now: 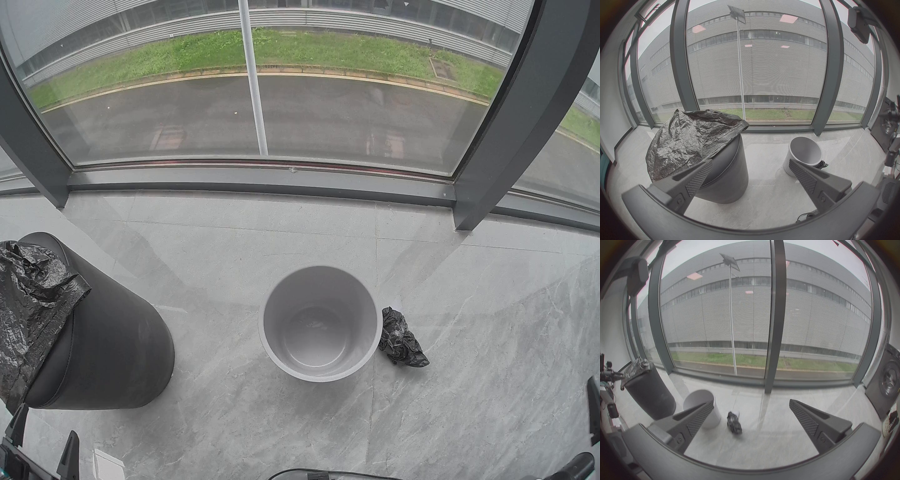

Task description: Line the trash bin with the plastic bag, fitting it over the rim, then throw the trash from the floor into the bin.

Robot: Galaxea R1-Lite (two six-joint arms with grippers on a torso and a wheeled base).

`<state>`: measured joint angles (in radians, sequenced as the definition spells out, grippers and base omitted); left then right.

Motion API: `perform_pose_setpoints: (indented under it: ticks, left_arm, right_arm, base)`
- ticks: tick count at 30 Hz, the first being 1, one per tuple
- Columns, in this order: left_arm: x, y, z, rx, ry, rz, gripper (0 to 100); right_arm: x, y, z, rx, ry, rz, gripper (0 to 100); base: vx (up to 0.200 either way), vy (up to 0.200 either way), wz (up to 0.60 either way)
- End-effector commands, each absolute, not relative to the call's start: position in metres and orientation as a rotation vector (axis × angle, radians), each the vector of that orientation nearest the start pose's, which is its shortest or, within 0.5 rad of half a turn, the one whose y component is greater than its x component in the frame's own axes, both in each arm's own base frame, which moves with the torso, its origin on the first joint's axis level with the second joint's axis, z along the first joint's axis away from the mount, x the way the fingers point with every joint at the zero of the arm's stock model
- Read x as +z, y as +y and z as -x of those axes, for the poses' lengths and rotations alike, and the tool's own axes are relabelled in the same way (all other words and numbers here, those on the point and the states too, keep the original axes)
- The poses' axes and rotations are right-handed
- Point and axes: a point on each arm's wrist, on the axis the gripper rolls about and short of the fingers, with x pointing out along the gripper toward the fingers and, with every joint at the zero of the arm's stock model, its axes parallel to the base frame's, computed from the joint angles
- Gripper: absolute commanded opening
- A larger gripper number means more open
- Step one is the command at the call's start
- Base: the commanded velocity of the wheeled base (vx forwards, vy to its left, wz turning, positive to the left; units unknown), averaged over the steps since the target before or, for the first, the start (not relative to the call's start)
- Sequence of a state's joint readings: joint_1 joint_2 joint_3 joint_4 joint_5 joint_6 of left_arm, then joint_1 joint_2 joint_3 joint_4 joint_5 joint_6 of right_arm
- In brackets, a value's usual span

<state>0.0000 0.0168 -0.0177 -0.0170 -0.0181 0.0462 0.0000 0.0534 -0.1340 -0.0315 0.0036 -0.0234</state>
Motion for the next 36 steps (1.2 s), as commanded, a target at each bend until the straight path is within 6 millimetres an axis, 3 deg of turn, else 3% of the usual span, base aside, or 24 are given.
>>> perform_pose_setpoints:
  ticks: [1, 4, 8, 11, 18, 34, 35, 36]
  left_arm:
    - [0.078, 0.0, 0.021, -0.039, 0.008, -0.067, 100]
    - [0.078, 0.0, 0.02, -0.042, 0.02, -0.066, 100]
    - [0.078, 0.0, 0.019, -0.057, 0.04, -0.064, 100]
    - [0.078, 0.0, 0.018, -0.082, 0.056, -0.063, 100]
    - [0.078, 0.0, 0.015, -0.096, 0.081, -0.065, 100]
    - [0.078, -0.001, 0.019, -0.084, 0.034, -0.068, 100]
    - [0.082, -0.002, 0.018, -0.133, 0.04, -0.061, 100]
    - [0.099, -0.002, 0.018, -0.152, 0.024, -0.021, 100]
  right_arm:
    - [0.211, 0.001, -0.007, 0.066, -0.082, 0.105, 100]
    - [0.216, 0.005, -0.037, 0.153, -0.019, 0.107, 100]
    - [0.225, 0.019, -0.091, 0.261, 0.019, 0.01, 100]
    - [0.22, 0.032, -0.123, 0.313, 0.047, -0.049, 100]
    - [0.209, 0.049, -0.149, 0.365, 0.081, -0.084, 100]
    - [0.2, 0.054, -0.154, 0.362, 0.098, -0.082, 100]
    - [0.199, 0.054, -0.155, 0.36, 0.104, -0.081, 100]
    - [0.198, 0.055, -0.157, 0.36, 0.112, -0.08, 100]
  base:
    - [0.0, 0.0, 0.0]
    - [0.0, 0.0, 0.0]
    - [0.0, 0.0, 0.0]
    - [0.0, 0.0, 0.0]
    - [0.0, 0.0, 0.0]
    - [0.0, 0.0, 0.0]
    - [0.0, 0.0, 0.0]
    - [0.0, 0.0, 0.0]
